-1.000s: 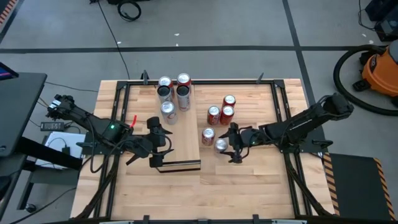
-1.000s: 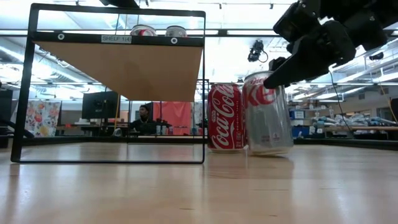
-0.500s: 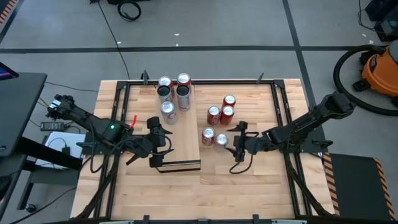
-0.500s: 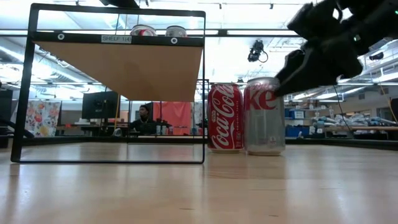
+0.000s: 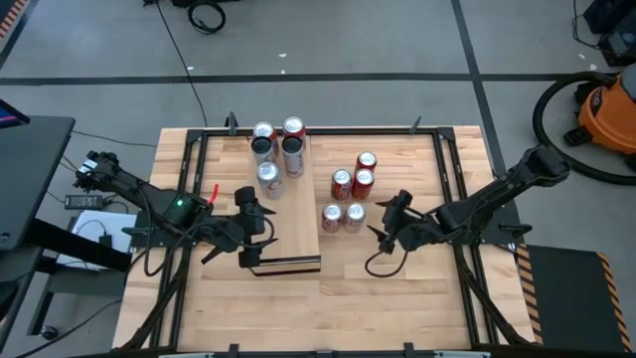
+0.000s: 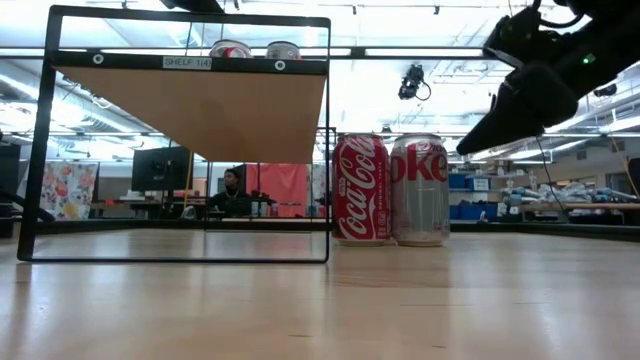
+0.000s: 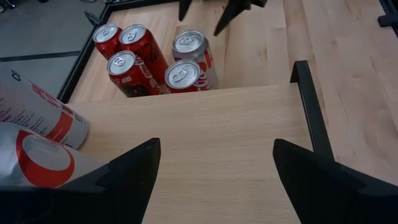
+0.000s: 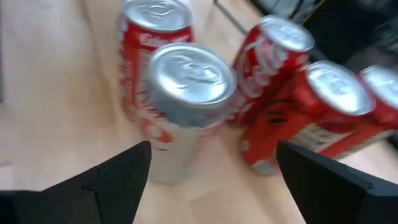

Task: Place canned beverage on shelf
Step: Put the red-silver soda can on the shelf and align it with the other red-silver soda can

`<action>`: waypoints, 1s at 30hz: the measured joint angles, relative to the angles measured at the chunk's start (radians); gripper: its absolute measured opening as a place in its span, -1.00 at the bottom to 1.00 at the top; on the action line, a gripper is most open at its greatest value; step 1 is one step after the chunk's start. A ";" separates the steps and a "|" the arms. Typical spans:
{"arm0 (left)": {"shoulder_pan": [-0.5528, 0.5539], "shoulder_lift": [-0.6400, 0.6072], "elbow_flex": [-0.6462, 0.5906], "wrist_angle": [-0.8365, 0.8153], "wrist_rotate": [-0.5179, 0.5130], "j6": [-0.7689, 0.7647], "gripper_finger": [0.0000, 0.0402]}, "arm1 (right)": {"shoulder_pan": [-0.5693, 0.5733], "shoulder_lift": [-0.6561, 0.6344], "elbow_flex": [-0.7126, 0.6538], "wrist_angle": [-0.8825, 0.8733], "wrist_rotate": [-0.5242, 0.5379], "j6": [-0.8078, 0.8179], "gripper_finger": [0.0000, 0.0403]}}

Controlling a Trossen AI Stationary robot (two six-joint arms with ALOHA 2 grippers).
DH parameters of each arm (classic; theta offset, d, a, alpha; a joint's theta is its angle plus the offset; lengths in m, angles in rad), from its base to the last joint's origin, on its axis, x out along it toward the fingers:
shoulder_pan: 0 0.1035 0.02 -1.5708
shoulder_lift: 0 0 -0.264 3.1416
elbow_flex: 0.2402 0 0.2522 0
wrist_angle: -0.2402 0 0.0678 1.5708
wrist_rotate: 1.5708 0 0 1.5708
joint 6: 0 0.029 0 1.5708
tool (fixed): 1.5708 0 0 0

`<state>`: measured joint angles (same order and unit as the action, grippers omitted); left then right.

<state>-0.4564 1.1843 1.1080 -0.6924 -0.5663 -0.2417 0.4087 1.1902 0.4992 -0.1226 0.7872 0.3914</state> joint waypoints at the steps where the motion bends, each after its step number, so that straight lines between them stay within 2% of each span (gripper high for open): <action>1: 0.000 0.000 0.000 0.000 0.000 0.000 0.61 | 0.003 0.007 0.000 0.014 -0.012 0.010 0.76; 8: 0.000 0.000 0.000 0.000 0.000 0.002 0.61 | -0.002 0.035 0.002 0.193 -0.003 -0.008 0.76; 18: 0.000 0.000 0.000 0.000 0.000 0.017 0.61 | -0.125 0.039 0.069 0.220 -0.104 -0.055 0.89; 23: 0.000 0.000 0.000 0.001 0.000 0.021 0.61 | -0.165 0.117 0.069 0.271 -0.172 -0.055 0.93; 30: 0.000 0.000 0.000 0.000 0.000 0.020 0.61 | -0.195 0.224 0.069 0.321 -0.195 -0.079 0.91</action>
<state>-0.4564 1.1843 1.1080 -0.6922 -0.5659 -0.2214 0.2136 1.4138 0.5678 0.1982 0.5919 0.3126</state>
